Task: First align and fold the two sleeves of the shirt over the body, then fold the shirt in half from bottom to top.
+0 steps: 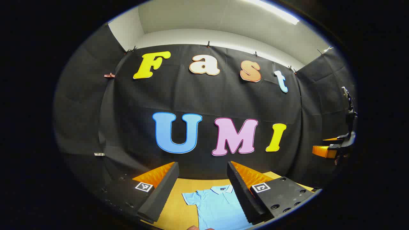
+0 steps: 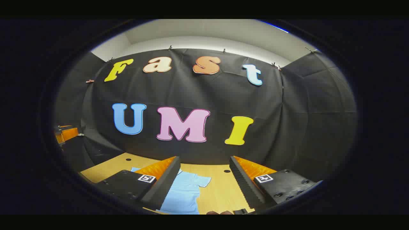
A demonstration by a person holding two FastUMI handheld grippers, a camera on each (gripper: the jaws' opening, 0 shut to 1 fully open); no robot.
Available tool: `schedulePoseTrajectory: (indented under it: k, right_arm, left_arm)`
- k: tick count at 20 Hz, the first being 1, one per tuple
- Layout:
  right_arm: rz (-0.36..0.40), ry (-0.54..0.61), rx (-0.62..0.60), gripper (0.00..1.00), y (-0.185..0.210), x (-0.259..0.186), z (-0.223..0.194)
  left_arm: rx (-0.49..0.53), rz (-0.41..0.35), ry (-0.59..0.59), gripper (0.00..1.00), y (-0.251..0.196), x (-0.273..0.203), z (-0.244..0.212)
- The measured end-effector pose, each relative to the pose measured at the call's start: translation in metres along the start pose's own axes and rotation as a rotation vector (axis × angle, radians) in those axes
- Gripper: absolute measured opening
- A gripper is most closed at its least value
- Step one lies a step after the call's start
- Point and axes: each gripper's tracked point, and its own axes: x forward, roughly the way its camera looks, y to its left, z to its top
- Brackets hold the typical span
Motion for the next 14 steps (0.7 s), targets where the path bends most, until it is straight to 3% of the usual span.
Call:
schedulePoseTrajectory:
  k: [14]
  right_arm:
    - [0.024,-0.025,-0.014,0.97,0.017,-0.001,0.007]
  left_arm:
    - [0.024,0.021,0.025,0.96,0.020,-0.007,-0.004]
